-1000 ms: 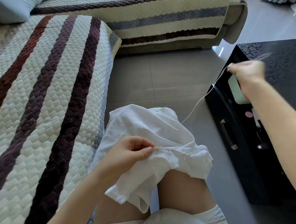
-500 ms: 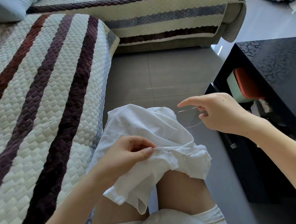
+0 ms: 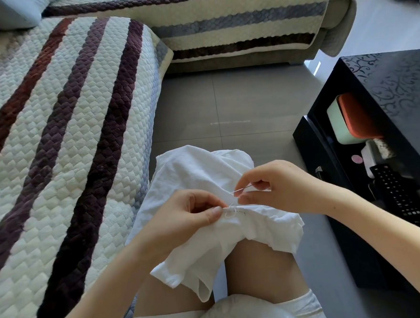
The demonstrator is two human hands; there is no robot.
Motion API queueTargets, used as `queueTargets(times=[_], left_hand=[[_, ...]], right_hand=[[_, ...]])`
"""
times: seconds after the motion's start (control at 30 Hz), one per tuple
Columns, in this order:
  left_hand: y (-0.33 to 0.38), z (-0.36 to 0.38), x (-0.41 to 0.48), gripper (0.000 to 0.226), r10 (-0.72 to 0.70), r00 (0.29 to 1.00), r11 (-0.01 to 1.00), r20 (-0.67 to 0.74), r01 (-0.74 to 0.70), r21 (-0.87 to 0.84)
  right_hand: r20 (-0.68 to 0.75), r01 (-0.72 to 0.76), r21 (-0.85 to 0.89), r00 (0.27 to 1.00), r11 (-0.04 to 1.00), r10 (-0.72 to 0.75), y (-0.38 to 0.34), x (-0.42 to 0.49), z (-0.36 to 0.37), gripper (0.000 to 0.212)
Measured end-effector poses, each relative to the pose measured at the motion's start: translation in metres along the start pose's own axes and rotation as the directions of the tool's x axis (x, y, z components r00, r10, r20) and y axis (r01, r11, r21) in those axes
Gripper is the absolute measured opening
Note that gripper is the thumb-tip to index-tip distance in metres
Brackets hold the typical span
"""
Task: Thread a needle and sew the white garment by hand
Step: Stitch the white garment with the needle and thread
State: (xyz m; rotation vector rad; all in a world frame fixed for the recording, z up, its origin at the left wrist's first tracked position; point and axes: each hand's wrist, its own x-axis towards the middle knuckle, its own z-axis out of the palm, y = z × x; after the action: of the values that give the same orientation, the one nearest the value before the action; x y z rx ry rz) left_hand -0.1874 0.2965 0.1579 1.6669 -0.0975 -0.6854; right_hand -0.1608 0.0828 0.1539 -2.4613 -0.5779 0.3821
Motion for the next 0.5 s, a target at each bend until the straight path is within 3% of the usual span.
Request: queueTargets(times=[0.1,0.17,0.3,0.5], left_hand=[[0.000,0.000,0.000,0.025,0.000,1.000,1.000,0.000,0.000,-0.004],[0.000,0.000,0.001,0.023,0.001,1.000,1.000,-0.005,-0.001,-0.004],[-0.003,-0.001,0.001,0.018,-0.014,1.000,1.000,-0.002,0.014,0.016],[-0.006,-0.003,-0.001,0.014,-0.029,1.000,1.000,0.006,0.029,0.001]], right_hand=[[0.042,0.006,0.095,0.999,0.995,-0.010,0.001,0.002,0.000,0.012],[0.038,0.014,0.252,0.999,0.968,-0.025,-0.004,0.002,-0.007,0.012],[-0.163,0.131,0.565,0.986,0.815,-0.045,-0.020,0.001,-0.037,0.013],[-0.382,0.281,0.711,0.924,0.644,0.019,-0.034,0.001,-0.068,0.015]])
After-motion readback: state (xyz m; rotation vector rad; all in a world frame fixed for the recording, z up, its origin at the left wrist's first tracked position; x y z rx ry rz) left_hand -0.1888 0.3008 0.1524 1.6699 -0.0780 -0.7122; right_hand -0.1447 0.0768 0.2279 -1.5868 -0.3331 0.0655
